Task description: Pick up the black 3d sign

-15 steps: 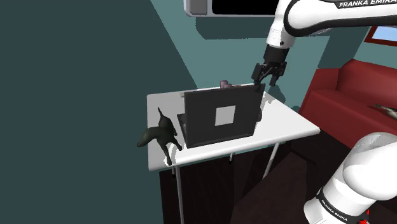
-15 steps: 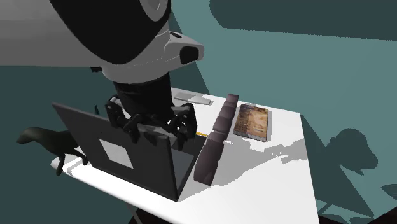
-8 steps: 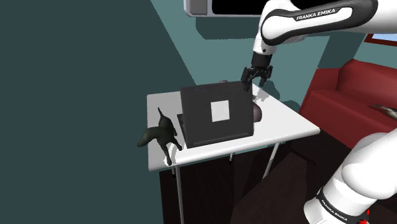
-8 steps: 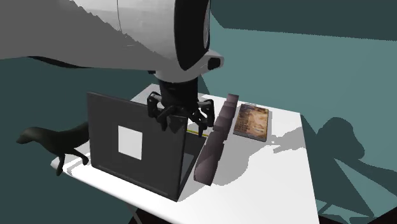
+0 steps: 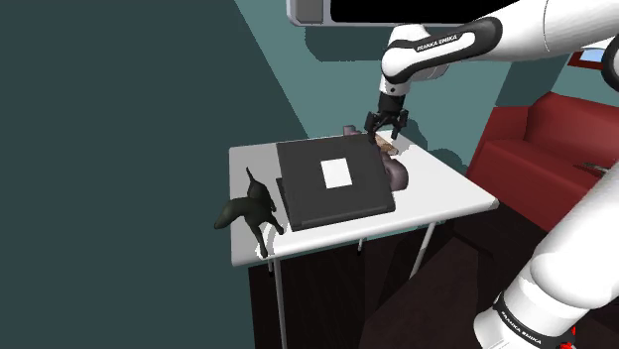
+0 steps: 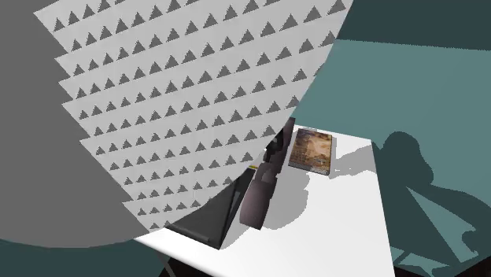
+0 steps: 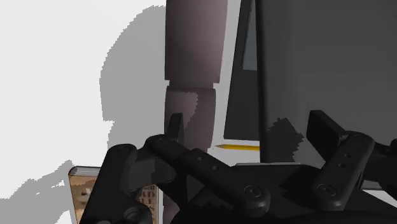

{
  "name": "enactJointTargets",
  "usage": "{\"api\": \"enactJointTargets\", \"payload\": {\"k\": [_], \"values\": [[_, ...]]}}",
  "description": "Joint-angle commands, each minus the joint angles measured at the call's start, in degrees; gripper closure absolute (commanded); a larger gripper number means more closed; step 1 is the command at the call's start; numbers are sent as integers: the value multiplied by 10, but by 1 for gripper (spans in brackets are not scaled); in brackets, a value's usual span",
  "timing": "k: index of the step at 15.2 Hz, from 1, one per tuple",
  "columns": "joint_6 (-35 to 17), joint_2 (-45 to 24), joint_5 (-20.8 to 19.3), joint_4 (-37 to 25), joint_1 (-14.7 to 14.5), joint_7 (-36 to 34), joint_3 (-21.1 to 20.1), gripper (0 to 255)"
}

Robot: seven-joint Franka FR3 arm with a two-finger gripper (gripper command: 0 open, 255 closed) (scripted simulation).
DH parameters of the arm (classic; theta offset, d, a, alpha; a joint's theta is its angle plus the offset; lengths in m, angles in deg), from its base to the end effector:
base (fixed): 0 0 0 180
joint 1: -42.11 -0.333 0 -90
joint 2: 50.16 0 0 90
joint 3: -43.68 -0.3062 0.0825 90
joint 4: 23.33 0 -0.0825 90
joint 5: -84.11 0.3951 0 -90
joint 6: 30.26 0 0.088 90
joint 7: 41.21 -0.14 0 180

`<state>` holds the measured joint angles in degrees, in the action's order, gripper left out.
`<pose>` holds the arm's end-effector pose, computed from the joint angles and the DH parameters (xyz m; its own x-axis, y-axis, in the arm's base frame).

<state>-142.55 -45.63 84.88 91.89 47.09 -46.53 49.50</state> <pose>0.5391 -0.1023 0.4446 0.9590 -0.2824 0.0254 -0.2818 -0.9592 -0.0230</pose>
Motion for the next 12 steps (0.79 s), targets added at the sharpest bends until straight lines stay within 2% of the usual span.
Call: {"api": "enactJointTargets", "payload": {"k": [1, 10, 12], "values": [[-2, -47, 4, -40, 6, 6, 7, 0], [10, -251, 34, -233, 39, 28, 26, 0], [4, -259, 35, -234, 41, 28, 26, 0]]}}
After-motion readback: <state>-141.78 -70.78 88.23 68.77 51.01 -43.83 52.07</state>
